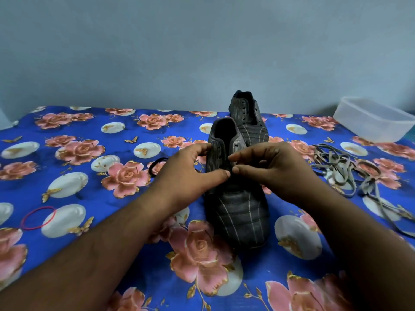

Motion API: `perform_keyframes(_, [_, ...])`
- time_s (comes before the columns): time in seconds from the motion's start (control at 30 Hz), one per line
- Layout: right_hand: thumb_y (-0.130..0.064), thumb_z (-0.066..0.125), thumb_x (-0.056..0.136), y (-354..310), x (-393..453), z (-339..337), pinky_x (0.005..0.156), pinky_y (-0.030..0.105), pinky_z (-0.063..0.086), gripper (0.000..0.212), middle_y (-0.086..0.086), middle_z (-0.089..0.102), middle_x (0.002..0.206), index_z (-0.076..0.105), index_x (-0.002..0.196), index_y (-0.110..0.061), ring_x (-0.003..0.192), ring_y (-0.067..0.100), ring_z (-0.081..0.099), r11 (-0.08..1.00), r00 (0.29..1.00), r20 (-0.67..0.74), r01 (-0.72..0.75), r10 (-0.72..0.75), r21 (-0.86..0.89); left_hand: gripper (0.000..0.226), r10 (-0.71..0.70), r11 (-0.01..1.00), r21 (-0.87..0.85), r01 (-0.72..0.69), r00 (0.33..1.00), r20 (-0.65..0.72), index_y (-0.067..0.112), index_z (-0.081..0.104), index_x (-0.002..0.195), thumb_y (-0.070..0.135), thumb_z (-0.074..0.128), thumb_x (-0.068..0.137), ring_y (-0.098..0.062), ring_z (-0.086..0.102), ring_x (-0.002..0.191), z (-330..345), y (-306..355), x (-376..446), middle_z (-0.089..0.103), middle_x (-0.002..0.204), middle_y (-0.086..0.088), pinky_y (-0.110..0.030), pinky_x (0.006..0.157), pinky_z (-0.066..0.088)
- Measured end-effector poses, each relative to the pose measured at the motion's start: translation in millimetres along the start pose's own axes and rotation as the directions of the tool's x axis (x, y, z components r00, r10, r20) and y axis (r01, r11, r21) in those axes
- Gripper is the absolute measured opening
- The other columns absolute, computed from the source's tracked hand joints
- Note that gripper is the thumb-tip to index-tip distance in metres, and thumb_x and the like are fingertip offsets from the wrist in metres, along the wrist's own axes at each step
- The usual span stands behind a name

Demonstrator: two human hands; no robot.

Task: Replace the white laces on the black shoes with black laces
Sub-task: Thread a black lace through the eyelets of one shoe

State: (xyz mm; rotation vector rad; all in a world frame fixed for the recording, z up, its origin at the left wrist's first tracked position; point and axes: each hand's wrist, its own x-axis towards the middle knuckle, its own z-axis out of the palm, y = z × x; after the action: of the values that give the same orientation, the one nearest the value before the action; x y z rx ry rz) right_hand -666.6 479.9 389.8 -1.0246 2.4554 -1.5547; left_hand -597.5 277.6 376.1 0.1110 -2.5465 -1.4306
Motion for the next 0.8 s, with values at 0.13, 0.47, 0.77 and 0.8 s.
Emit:
perform_keyframes(0.13, [-0.018, 0.081, 0.084, 2.8, 1.3, 4.6, 0.076, 0.042, 0.06, 0.01, -0.007, 0.077, 0.082, 0.081, 0.092, -0.025, 0.083, 0.02, 0.073, 0.989, 1.0, -0.012, -0.027, 0.025, -0.143, 0.085, 0.008, 1.0, 0.01, -0.008, 1.0, 0.012, 0.035, 0.054, 0.141, 0.057, 0.082, 0.064, -0.011, 0.066, 0.109, -0.3, 0.4, -0.4, 0.059, 0.135, 0.02, -0.04, 0.103, 0.051])
perform_keyframes(0.47, [-0.016, 0.077, 0.086, 1.4, 3.3, 19.1, 0.061, 0.012, 0.046, 0.022, -0.018, 0.072, 0.07, 0.073, 0.074, -0.035, 0.066, -0.008, 0.064, 0.976, 0.998, -0.059, -0.034, 0.022, -0.214, 0.084, 0.029, 0.999, 0.043, -0.031, 0.998, 0.062, 0.035, 0.054, 0.142, 0.061, 0.076, 0.065, -0.007, 0.064, 0.115, -5.3, -1.5, 3.6, 0.059, 0.137, 0.021, -0.04, 0.106, 0.05])
perform_keyframes(0.77, [-0.013, 0.078, 0.087, 5.9, 3.9, 24.4, 0.064, 0.014, 0.05, 0.01, -0.012, 0.074, 0.074, 0.077, 0.085, -0.023, 0.068, -0.004, 0.066, 0.998, 0.994, -0.1, 0.028, -0.033, -0.049, 0.02, 0.26, 0.956, 0.121, -0.269, 0.962, 0.085, 0.034, 0.078, 0.101, 0.021, 0.08, 0.086, 0.007, 0.069, 0.088, -24.2, -3.1, 7.0, 0.075, 0.089, 0.024, -0.008, 0.077, 0.046])
perform_keyframes(0.8, [-0.012, 0.079, 0.086, 5.6, 4.1, 24.1, 0.064, 0.012, 0.048, 0.008, -0.011, 0.073, 0.074, 0.076, 0.087, -0.019, 0.068, -0.005, 0.065, 0.999, 0.994, -0.1, 0.037, -0.04, -0.023, 0.017, 0.275, 0.952, 0.117, -0.282, 0.959, 0.071, 0.033, 0.079, 0.097, 0.02, 0.081, 0.085, 0.006, 0.069, 0.085, -24.0, -2.5, 6.4, 0.075, 0.085, 0.022, -0.007, 0.075, 0.046])
